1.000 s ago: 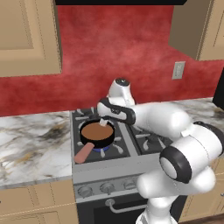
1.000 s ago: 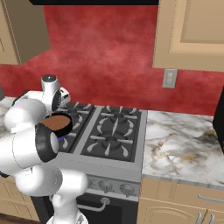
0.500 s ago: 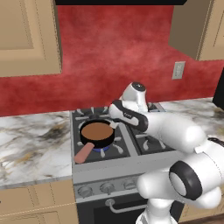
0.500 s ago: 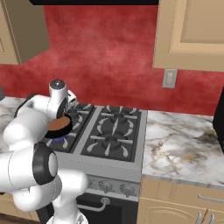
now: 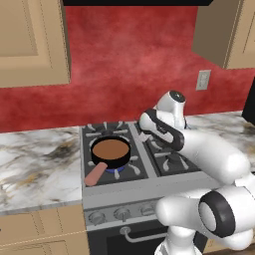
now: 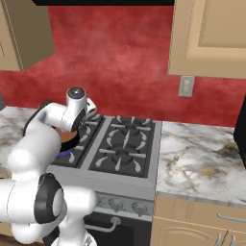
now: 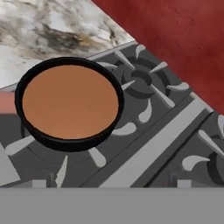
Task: Pick up the sugar cube(s) and place them in the saucepan with hot chocolate.
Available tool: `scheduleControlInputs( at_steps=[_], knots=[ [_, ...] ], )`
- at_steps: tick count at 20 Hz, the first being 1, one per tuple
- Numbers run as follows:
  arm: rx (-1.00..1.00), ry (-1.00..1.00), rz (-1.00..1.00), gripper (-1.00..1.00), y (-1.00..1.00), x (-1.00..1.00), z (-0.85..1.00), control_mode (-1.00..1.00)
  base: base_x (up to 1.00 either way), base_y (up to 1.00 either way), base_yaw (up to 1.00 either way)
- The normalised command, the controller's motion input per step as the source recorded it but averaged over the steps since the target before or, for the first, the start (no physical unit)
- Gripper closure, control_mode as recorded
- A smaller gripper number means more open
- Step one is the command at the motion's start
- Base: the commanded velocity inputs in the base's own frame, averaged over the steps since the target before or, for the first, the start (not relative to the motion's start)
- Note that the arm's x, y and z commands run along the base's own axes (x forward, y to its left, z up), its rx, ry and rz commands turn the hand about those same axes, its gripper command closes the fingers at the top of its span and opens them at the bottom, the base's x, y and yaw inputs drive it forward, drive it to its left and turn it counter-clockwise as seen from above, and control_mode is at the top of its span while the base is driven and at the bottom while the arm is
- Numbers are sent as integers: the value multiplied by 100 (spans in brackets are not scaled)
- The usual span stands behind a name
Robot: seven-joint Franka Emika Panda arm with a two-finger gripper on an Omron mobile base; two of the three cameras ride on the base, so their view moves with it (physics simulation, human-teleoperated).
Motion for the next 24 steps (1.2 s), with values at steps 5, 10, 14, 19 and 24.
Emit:
scheduleControlInputs(
  at_steps=[5,10,14,19,24],
  knots=[
    [0,-3,-17,-100,-51,-13,14,-100,0,0,0],
    [0,-10,-18,-100,-27,-18,1,-100,0,0,0],
    [0,-2,-27,-100,-17,-33,4,-100,0,0,0],
    [0,0,-33,-100,-50,-28,0,-100,0,0,0],
    [0,1,-31,-100,-68,-3,0,-100,0,0,0]
  ],
)
